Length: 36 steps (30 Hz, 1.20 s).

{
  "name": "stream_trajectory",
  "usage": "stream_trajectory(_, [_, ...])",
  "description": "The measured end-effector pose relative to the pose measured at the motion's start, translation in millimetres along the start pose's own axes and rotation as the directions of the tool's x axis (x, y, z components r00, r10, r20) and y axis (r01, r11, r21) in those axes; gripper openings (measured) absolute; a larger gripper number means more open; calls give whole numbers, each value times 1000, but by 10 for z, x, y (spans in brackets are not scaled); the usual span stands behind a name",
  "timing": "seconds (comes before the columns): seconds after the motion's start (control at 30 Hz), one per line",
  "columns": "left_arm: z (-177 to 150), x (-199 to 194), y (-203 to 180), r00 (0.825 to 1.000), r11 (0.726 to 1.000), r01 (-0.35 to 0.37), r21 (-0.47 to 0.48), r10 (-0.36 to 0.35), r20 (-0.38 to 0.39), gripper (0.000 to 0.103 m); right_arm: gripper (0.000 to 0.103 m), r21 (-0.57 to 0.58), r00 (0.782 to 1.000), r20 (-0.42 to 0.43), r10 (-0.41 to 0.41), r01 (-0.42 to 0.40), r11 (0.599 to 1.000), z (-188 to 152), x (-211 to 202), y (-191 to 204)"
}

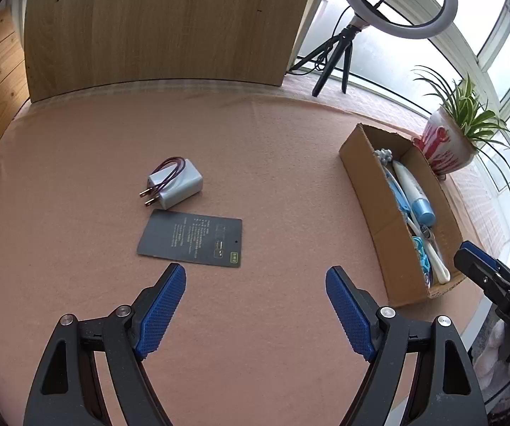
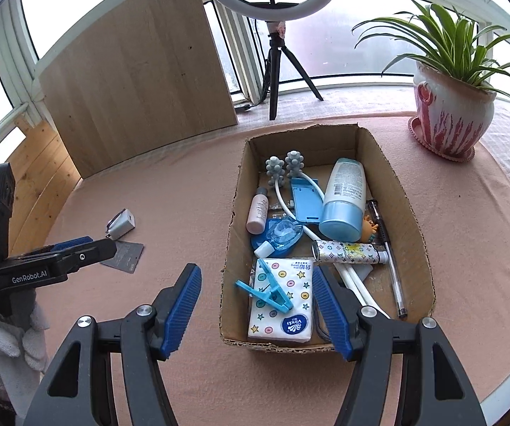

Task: Organize objects
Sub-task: 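Move both tools back to the black card on the carpet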

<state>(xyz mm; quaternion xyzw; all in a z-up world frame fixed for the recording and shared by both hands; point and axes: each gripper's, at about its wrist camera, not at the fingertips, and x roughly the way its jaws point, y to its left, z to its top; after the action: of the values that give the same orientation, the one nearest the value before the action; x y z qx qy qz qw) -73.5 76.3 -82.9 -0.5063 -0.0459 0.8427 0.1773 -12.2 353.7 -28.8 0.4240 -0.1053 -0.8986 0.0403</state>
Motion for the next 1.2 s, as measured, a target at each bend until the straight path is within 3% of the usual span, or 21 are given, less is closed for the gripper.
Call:
stream_trajectory(0.27, [-389, -197, 818, 997, 984, -77, -162, 81, 19, 85, 61, -118, 998, 34, 46, -41, 992, 13, 119, 490])
stream_trajectory(0.37, [-502, -180, 1000, 997, 977, -74, -199, 74, -5, 85, 61, -107, 996, 15, 85, -83, 991, 55, 240, 602])
stream_trajectory(0.53, [-625, -174, 1132, 997, 973, -75, -220, 74, -13, 87, 61, -116, 983, -101, 152, -163, 980, 139, 585, 824])
stream_trajectory(0.63, [-696, -209, 1193, 997, 968, -83, -236, 83, -9, 87, 61, -157, 955, -224, 194, -232, 960, 179, 890, 1039])
stream_trajectory(0.87, [-947, -356, 1372, 993, 954, -117, -278, 121, -2, 88, 61, -346, 926, -332, 178, -295, 891, 215, 1403, 1570])
stream_trajectory(1.2, [-1302, -408, 1523, 987, 936, -161, -314, 156, -40, 91, 61, -454, 877, -457, 146, -371, 810, 300, 2029, 2098])
